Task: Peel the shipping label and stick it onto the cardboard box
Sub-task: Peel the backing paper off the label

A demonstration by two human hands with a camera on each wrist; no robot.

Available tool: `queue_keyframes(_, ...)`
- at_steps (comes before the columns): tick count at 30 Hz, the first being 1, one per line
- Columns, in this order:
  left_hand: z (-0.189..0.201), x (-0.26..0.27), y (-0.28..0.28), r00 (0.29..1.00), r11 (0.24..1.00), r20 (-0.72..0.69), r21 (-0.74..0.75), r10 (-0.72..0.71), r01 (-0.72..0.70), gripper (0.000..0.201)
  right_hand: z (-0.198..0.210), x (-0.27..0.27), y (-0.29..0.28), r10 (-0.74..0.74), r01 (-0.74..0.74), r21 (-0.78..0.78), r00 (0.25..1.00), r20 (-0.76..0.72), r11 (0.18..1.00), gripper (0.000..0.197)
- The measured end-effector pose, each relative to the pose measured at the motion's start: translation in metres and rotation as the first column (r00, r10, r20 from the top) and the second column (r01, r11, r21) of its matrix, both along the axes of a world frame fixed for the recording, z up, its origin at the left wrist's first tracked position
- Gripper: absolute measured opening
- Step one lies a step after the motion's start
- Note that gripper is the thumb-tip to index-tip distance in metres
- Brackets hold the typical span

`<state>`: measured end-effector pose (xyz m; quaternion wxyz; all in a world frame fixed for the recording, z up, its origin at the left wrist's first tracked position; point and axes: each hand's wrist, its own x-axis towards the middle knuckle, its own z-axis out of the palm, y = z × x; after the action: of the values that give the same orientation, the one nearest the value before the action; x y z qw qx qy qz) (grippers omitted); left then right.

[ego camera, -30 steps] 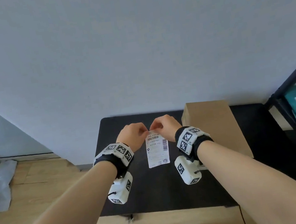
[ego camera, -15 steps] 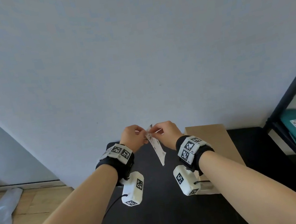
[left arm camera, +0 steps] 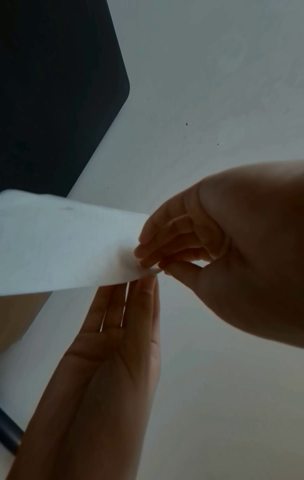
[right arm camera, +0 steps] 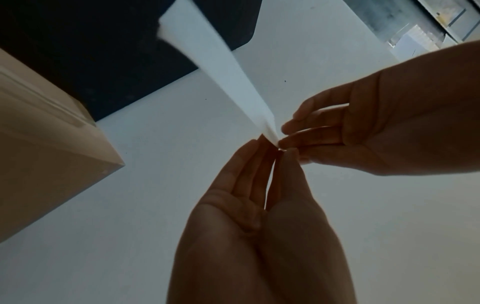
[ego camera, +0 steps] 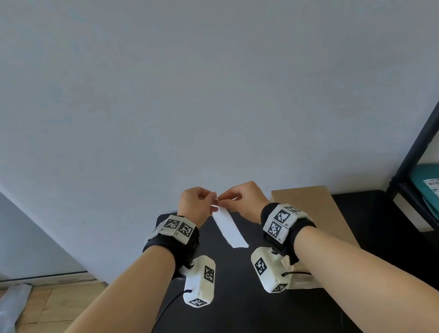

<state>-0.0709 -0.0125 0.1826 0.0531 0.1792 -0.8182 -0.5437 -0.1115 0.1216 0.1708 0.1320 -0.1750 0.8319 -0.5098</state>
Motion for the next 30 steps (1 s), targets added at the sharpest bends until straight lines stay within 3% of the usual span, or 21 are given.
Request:
queue_keyframes(17,0.0001,0.0068,0.0037,0.995,0.996,-0.067,0.055,-0.069,0.072,0.026,0.0004,0.0064,0.003,-0.042,0.06,-0.148,0.992,0.119,0.987,0.022)
queue_keyframes(26,-0.0005,0.0068,0.0028,0.992,0.99,0.0,-0.068,-0.126,0.125,0.017,-0.0042,0.0054,0.0036,-0.101,0.125,-0.159,0.983,0.152,0.979,0.02)
queue_keyframes(30,-0.005,0.0068,-0.002,0.995,0.989,0.055,-0.11,-0.089,0.094,0.024,-0.0069,0.0028,0.0048,-0.177,0.202,-0.159,0.972,0.156,0.966,0.02)
